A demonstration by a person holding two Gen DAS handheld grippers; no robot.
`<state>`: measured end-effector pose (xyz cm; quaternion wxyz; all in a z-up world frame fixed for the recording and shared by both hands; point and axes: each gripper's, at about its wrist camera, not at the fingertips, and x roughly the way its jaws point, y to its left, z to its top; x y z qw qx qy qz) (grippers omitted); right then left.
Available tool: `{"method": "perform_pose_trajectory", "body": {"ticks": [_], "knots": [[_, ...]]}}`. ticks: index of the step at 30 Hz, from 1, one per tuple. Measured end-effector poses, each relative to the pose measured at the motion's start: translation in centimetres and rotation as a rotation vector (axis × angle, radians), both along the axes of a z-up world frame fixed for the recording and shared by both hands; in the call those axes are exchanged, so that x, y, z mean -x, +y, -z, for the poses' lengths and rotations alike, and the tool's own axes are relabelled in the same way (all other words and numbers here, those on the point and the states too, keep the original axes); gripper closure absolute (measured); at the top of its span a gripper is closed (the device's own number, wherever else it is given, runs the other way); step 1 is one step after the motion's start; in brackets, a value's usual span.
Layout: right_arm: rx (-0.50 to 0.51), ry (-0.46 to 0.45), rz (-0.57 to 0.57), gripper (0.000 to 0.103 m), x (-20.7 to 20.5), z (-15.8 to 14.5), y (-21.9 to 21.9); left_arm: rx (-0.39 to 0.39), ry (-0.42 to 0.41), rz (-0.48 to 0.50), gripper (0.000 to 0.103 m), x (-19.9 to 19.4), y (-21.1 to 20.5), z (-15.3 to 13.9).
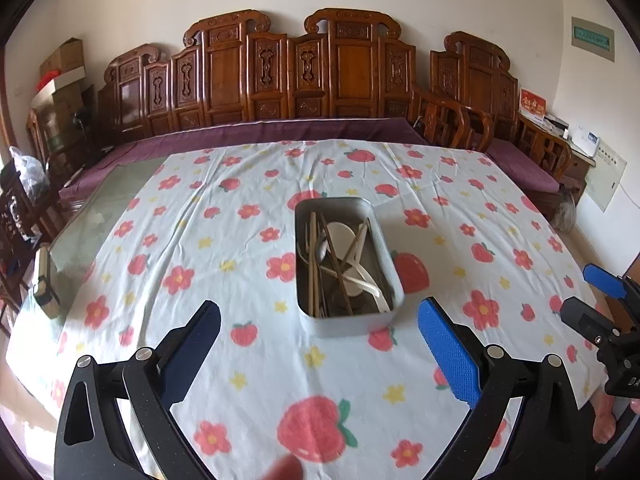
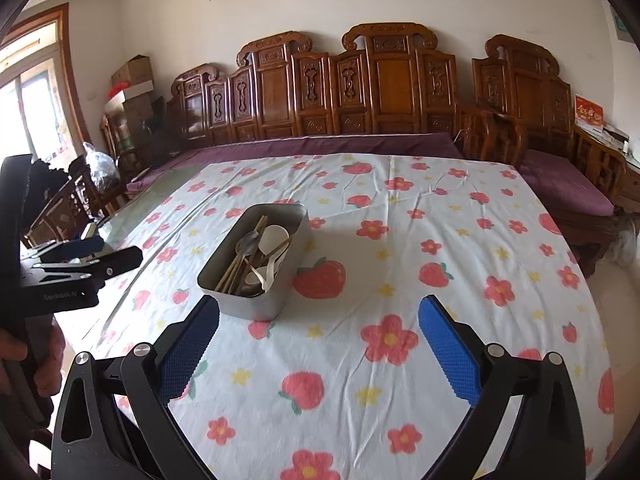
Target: Organize utensils
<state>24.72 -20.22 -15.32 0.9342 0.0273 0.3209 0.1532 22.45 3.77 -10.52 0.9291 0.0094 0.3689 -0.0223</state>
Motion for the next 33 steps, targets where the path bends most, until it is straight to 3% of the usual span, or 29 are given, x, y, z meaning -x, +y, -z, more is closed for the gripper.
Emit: {"method": "perform_pose_trajectory", "body": {"ticks": [12, 27, 33], "knots": [[0.005, -0.028, 0.052, 0.003, 4.7, -0.7, -1.6, 0.003, -0.056, 0.013, 0.008, 4.6, -1.6, -1.7], [-0.027, -0.237, 0.07, 0.003, 11.1, -10.5, -1.9, -0.021, -0.226, 0.002, 0.008, 10.7, -3.1, -10.2], [-0.037, -0.289, 0.08, 0.003, 13.1, -12.8, -2.3, -0.008, -0.287, 0.003, 0.008, 12.7, -3.3, -12.5]]}}
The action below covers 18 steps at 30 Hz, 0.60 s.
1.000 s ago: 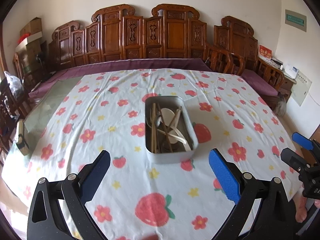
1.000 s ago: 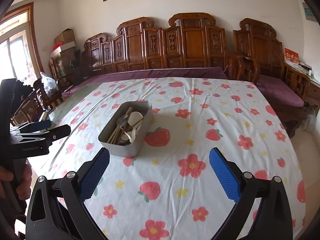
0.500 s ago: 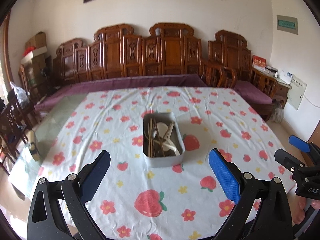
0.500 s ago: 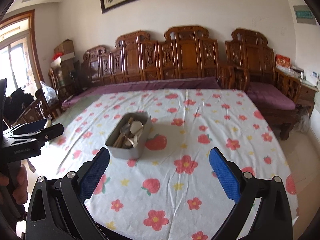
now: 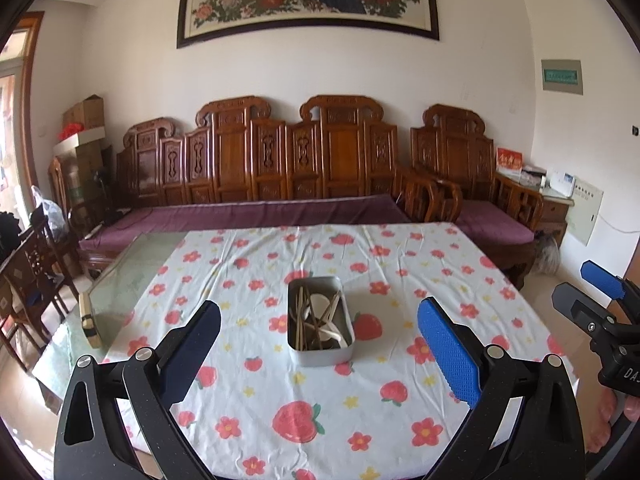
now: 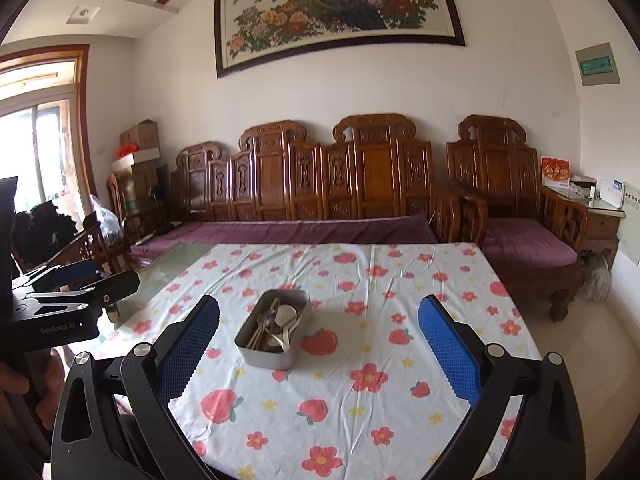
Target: Organize utensils
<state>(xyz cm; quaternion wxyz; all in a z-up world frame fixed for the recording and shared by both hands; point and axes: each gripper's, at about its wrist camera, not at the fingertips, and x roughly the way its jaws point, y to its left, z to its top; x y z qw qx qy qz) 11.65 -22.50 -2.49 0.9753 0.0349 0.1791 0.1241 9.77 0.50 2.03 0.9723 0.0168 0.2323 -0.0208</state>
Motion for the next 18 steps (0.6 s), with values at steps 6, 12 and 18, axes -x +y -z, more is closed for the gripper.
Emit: {"method": "perform_pose_trajectory", "body": {"ticks": [6, 12, 18], "knots": [[0.008, -0.025, 0.01, 0.003, 0.87, -0.88, -0.04, -0.002, -0.024, 0.002, 0.008, 0.81, -0.31, -0.67], [0.008, -0.022, 0.013, 0.003, 1.04, -0.89, 0.05, 0.002, -0.025, 0.003, 0.008, 0.83, -0.26, -0.67], [0.01, -0.018, 0.018, 0.003, 1.3, -0.72, 0.1, -0.003, -0.027, 0.0, 0.008, 0.85, -0.29, -0.66]]}}
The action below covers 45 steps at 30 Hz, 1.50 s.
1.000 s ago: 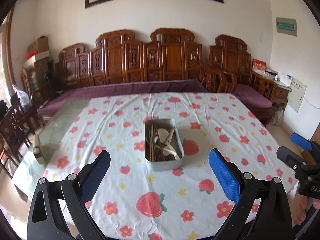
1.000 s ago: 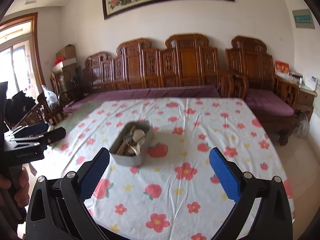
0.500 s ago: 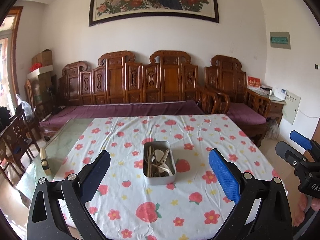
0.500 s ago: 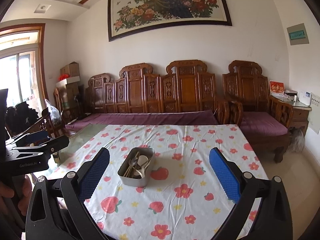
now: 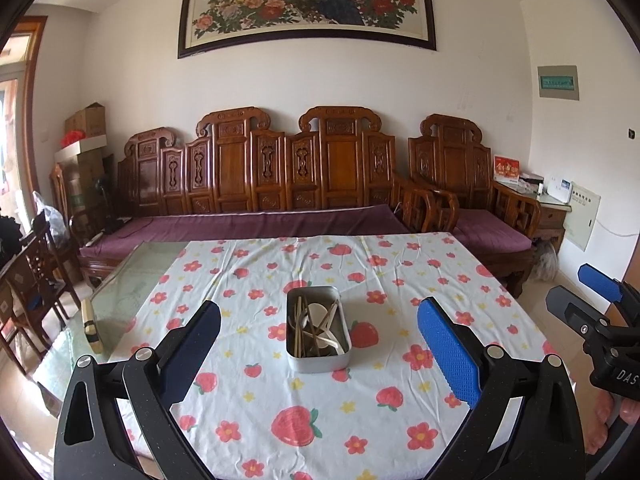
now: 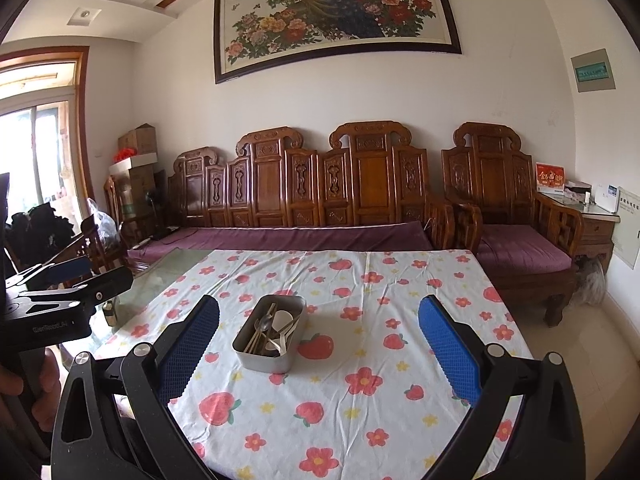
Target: Organize utensils
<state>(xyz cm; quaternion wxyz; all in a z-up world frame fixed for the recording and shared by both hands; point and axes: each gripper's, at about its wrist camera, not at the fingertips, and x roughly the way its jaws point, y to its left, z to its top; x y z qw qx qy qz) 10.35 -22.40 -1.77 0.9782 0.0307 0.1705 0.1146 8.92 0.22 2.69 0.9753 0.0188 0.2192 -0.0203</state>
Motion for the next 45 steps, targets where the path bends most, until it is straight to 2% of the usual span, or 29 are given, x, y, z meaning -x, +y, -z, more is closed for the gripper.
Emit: {"method": "perform_pose_trajectory", "body": {"ticks": [45], "knots": [[0.001, 0.005, 0.003, 0.003, -0.2, 0.41, 0.06, 0.02, -0.015, 0.01, 0.008, 0.17, -0.42, 0.26]]}}
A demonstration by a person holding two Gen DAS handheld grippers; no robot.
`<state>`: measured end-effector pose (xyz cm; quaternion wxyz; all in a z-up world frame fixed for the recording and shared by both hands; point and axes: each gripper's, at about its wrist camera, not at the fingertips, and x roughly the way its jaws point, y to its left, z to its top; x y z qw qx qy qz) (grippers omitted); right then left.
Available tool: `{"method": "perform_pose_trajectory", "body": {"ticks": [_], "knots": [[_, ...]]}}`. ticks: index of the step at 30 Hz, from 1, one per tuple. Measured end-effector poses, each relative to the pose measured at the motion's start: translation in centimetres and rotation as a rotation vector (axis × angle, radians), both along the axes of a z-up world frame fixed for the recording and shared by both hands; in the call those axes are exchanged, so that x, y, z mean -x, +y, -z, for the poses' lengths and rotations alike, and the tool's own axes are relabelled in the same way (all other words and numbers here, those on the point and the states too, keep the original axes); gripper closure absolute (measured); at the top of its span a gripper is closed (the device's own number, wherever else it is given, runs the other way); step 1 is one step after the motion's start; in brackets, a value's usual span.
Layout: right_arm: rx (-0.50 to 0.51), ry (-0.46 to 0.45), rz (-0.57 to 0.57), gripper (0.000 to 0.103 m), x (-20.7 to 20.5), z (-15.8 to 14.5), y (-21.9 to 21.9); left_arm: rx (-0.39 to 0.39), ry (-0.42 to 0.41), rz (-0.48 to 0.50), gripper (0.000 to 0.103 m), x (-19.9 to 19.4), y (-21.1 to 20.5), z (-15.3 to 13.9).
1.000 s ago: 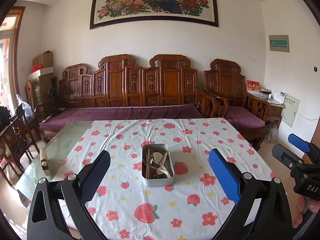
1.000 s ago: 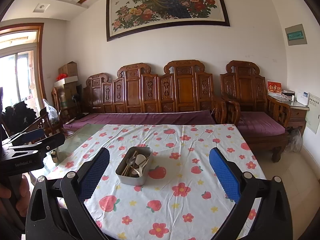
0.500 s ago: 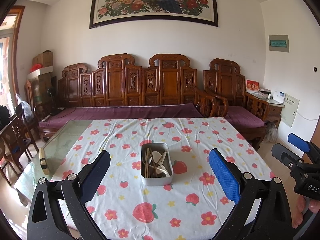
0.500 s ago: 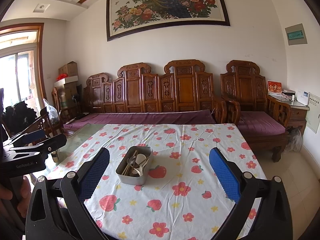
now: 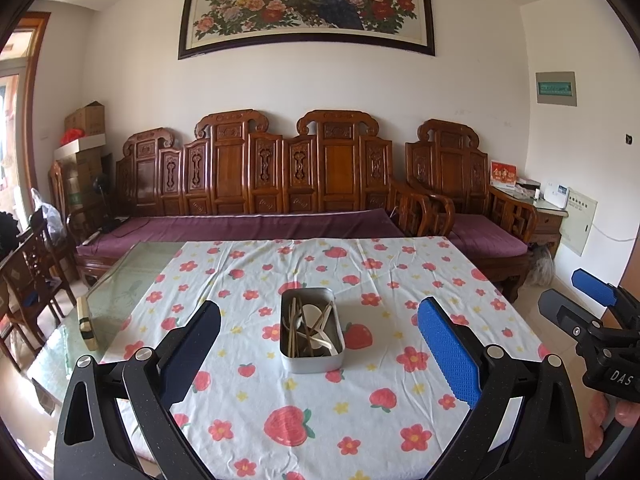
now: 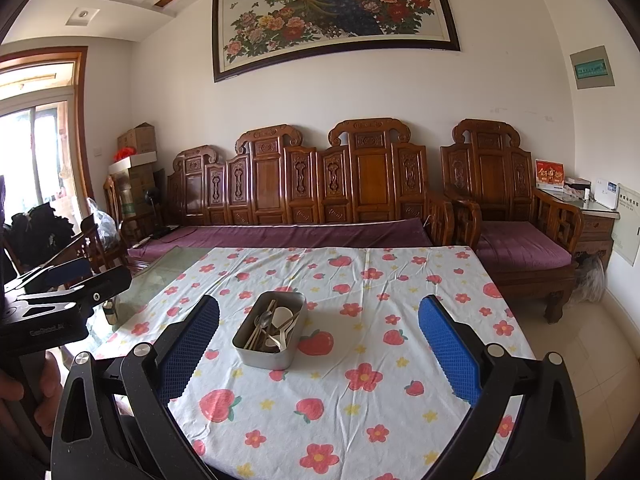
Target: Organize utensils
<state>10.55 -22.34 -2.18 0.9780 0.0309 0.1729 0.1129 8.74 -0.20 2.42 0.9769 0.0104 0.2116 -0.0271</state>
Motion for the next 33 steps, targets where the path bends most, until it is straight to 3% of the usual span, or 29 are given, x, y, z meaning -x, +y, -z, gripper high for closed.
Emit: {"method": "perform_pose_trajectory", "body": {"ticks": [33], "knots": [[-0.001, -0.001, 0.0, 0.003, 0.19, 0.0, 0.09, 0.004, -0.004, -0.001, 0.008, 0.21, -0.41, -0.39]]}}
